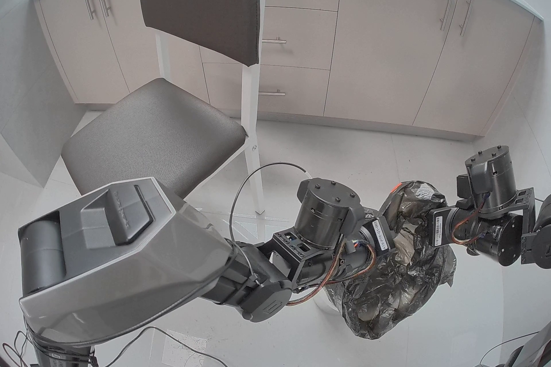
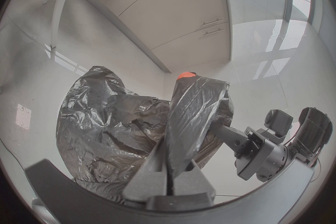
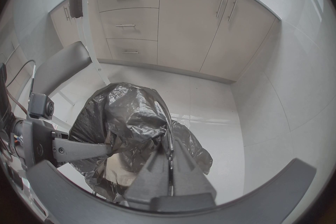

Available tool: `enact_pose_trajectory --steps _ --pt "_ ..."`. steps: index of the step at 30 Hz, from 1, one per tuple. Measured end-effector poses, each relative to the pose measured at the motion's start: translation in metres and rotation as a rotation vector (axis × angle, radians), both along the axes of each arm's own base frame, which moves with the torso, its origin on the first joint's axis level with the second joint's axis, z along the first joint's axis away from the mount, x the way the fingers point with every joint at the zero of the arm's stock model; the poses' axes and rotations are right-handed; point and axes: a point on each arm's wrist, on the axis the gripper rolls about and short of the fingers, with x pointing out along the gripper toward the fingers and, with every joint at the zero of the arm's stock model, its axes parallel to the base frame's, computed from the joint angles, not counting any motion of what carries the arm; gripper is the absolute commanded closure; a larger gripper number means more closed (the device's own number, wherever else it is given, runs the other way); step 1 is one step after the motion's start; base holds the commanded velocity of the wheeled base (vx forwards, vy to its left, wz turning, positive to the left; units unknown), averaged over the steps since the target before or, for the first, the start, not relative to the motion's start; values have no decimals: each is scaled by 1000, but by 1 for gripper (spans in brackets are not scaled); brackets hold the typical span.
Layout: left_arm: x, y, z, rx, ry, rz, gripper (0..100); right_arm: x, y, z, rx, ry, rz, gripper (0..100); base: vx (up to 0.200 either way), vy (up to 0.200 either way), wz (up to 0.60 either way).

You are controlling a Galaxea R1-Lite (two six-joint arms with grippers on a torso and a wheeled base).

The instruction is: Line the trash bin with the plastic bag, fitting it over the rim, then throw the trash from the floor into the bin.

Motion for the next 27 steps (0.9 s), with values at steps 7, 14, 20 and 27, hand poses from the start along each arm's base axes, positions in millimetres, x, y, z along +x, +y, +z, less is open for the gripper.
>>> enact_pose_trajectory --steps 7,14,20,27 --pt "-3 -2 0 -20 38 -39 100 -5 -4 7 -60 84 -13 100 0 0 0" --pt "-9 -5 -2 -46 113 -65 100 -11 -7 33 -75 159 -36 100 0 0 0" --pt "-19 -8 -4 -44 142 -94 100 -16 -7 52 -86 195 -35 100 0 0 0" --pt "-23 -4 -4 -70 239 -190 100 -14 -3 66 -58 247 28 100 0 0 0"
